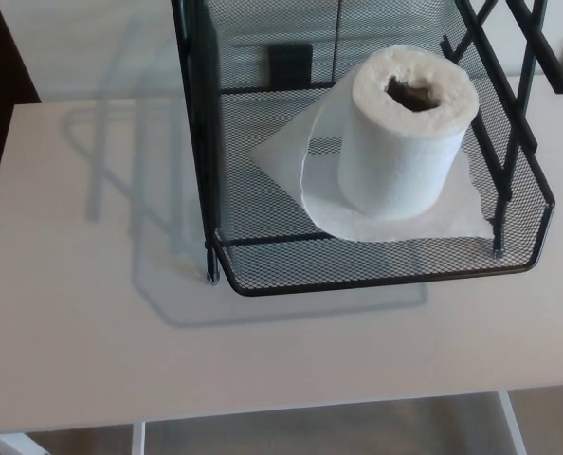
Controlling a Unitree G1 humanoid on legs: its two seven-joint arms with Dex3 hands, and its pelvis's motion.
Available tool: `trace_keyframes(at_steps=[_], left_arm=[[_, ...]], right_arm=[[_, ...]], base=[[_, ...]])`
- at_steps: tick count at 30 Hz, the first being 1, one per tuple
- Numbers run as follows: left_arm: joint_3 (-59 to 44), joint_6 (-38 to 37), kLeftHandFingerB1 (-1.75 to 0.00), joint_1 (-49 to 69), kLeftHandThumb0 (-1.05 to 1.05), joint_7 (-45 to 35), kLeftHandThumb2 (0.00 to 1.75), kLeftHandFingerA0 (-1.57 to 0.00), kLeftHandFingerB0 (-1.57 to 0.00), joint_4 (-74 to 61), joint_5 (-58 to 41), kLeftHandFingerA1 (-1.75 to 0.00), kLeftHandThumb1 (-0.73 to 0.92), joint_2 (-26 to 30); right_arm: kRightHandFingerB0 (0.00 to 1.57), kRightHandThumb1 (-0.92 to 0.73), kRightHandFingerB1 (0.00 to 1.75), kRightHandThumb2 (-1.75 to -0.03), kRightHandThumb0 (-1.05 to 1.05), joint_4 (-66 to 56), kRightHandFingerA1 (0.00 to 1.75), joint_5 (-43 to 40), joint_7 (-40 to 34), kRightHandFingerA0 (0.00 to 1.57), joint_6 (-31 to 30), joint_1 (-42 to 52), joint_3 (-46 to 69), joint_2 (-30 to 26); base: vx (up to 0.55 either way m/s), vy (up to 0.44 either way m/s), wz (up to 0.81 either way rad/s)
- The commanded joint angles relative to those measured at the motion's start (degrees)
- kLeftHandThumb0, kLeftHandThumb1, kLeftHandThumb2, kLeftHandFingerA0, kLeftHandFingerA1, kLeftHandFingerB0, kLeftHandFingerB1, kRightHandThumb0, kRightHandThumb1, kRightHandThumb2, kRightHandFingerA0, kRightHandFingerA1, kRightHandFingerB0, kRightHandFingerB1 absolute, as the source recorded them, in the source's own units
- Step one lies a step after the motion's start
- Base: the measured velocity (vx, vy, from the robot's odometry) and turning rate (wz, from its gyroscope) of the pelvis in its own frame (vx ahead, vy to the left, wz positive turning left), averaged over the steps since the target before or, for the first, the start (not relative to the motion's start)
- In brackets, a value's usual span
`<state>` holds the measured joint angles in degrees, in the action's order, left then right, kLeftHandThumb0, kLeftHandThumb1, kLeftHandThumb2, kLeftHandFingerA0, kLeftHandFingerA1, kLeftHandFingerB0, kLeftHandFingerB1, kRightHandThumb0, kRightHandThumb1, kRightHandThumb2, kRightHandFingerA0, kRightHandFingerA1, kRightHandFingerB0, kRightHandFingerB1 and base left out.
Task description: The robot walks towards a desk on which a file tray is kept in the middle and a toilet paper roll is kept on its right. The robot uses its right hand to hook on finger in the gap of the roll and grabs it, lifts it and places it on the tray.
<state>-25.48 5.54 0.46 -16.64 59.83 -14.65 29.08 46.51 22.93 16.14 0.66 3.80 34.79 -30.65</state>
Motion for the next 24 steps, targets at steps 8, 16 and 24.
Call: trace_keyframes(at_steps=[8, 16, 24], left_arm=[[0.25, 1.04, -0.92, 1.57, -1.05, 1.9, 0.82, -0.23, -0.17, 0.06, 0.84, -1.0, 0.92, 1.81], [0.69, 1.1, -0.95, 1.36, -1.0, 1.51, 0.8, -0.2, -0.1, 1.02, 1.11, -1.08, 0.92, 1.63], [0.39, 1.3, -1.02, 1.91, -1.01, 1.9, 0.79, -0.16, -0.11, 0.42, 0.77, -1.13, 0.92, 1.41]], right_arm=[[0.13, -0.92, 0.29, -0.74, -0.5, 7.7, 0.67, 40.25, -45.69, 0.5, -2.95, 15.7, -36.87, -23.36], [0.35, -0.8, 0.34, -0.64, -0.51, -2.84, 0.64, 39.31, -48.87, 0.47, 12.47, 33.13, -39.72, -34.75], [0.27, -0.83, 0.31, -0.65, -0.54, -1.96, 0.63, 30.49, -43.83, 0.51, 13.48, 31.43, -38.03, -32.36]], base=[[0.0, -0.001, 0.01], [0.0, 0.0, 0.0], [0.0, 0.0, 0.0]])
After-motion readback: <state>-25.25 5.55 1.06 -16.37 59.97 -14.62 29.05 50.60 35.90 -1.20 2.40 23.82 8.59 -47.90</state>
